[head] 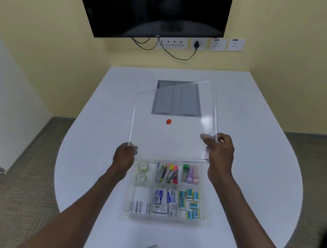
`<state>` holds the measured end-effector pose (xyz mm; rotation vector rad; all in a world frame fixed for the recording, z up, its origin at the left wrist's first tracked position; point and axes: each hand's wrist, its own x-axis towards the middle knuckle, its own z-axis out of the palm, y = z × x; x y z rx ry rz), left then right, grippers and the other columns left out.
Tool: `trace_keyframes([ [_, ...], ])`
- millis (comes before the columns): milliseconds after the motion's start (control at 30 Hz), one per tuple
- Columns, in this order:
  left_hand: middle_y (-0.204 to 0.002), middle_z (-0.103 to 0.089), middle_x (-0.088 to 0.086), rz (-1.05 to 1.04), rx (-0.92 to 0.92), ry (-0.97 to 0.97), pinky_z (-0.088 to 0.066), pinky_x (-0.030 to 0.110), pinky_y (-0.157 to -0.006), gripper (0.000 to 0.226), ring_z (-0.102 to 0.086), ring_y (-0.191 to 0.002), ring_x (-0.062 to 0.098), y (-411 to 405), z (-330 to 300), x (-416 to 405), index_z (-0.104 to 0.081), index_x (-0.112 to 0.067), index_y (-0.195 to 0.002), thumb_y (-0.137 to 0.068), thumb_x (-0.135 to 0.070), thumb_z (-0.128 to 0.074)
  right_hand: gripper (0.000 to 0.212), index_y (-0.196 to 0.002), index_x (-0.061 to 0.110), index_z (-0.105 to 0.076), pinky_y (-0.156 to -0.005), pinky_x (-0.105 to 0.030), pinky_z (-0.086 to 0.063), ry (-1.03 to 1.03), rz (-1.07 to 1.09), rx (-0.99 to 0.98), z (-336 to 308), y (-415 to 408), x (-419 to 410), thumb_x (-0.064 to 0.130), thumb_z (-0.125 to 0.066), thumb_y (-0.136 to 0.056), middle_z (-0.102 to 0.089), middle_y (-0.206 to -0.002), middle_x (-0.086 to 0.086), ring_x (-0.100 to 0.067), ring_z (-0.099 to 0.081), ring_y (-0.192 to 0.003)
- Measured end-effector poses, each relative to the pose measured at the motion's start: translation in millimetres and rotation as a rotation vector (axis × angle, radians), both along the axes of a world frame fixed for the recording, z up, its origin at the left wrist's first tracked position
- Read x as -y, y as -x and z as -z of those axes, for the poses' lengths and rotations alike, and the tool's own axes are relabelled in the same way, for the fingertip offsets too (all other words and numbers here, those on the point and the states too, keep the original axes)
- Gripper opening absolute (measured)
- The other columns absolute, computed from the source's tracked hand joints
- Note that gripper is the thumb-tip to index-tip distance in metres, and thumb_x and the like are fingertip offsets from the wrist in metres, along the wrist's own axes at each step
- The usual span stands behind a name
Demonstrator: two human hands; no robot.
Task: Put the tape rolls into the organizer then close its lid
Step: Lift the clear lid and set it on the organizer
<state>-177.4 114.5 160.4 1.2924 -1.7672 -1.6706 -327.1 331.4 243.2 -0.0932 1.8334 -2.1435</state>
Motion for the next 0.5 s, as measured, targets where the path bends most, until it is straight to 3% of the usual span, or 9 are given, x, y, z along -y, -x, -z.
trace_keyframes([
  [133,-0.111,-0.066,0.008,-0.02,-0.023,0.021,-0.044,0.035,-0.089,0.022,-0.062,-0.1,0.022,-25.0,20.9,-9.0,-0.062,-0.015,-0.116,-0.102,-0.021,-0.047,0.032,-0.1,0.018,-0.054,-0.071,-0.037,-0.05,-0.26,0.06,-0.088,46.9,-3.9,-10.1,0.022,-0.076,-0.077,-0.064,-0.098,-0.005,-0.019,-0.057,-0.074],
  [200,-0.09,-0.062,0.002,-0.029,0.044,0.073,-0.043,0.031,-0.078,0.017,-0.057,-0.084,0.019,-35.8,32.0,-13.5,-0.064,-0.021,-0.094,-0.101,-0.024,-0.05,0.034,-0.102,0.015,-0.056,-0.078,-0.038,-0.051,-0.435,0.027,-0.135,71.4,-6.7,-19.1,0.027,-0.077,-0.078,-0.064,-0.096,-0.005,-0.021,-0.06,-0.08],
  [267,-0.069,-0.048,0.001,-0.05,0.13,0.152,-0.033,0.029,-0.064,0.032,-0.042,-0.071,0.019,-46.5,44.4,-16.1,-0.052,-0.02,-0.069,-0.101,-0.024,-0.05,0.034,-0.101,0.011,-0.06,-0.08,-0.037,-0.05,-0.576,-0.039,-0.163,96.0,-9.7,-29.4,0.028,-0.077,-0.077,-0.066,-0.091,-0.006,-0.025,-0.063,-0.083],
  [333,-0.063,-0.042,-0.001,-0.064,0.187,0.176,-0.029,0.03,-0.06,0.034,-0.037,-0.067,0.02,-57.9,54.4,-19.4,-0.051,-0.017,-0.064,-0.099,-0.017,-0.052,0.03,-0.099,0.007,-0.065,-0.082,-0.037,-0.05,-0.683,-0.103,-0.167,118.8,-11.7,-37.6,0.024,-0.078,-0.077,-0.069,-0.091,-0.01,-0.028,-0.065,-0.088],
  [400,-0.078,-0.066,0.004,-0.048,0.229,0.148,-0.044,0.032,-0.073,0.019,-0.058,-0.079,0.024,-67.6,61.7,-22.1,-0.072,-0.012,-0.088,-0.097,-0.015,-0.056,0.026,-0.096,0.004,-0.069,-0.085,-0.036,-0.05,-0.766,-0.158,-0.145,136.6,-13.4,-43.1,0.022,-0.076,-0.078,-0.071,-0.092,-0.012,-0.029,-0.065,-0.092],
  [433,-0.098,-0.073,0.01,-0.038,0.254,0.138,-0.048,0.036,-0.086,0.021,-0.065,-0.097,0.028,-71.5,66.5,-22.7,-0.073,-0.007,-0.108,-0.096,-0.016,-0.057,0.025,-0.094,0.002,-0.07,-0.084,-0.035,-0.05,-0.793,-0.177,-0.136,143.7,-14.4,-45.0,0.021,-0.075,-0.078,-0.071,-0.091,-0.012,-0.03,-0.065,-0.093],
  [500,-0.119,-0.07,0.016,-0.025,0.301,0.135,-0.046,0.041,-0.101,0.031,-0.062,-0.118,0.031,-78.1,73.2,-27.0,-0.067,-0.004,-0.122,-0.096,-0.017,-0.059,0.024,-0.093,0.002,-0.07,-0.081,-0.03,-0.046,-0.833,-0.201,-0.137,153.7,-17.9,-48.4,0.02,-0.074,-0.079,-0.072,-0.093,-0.011,-0.029,-0.065,-0.095],
])
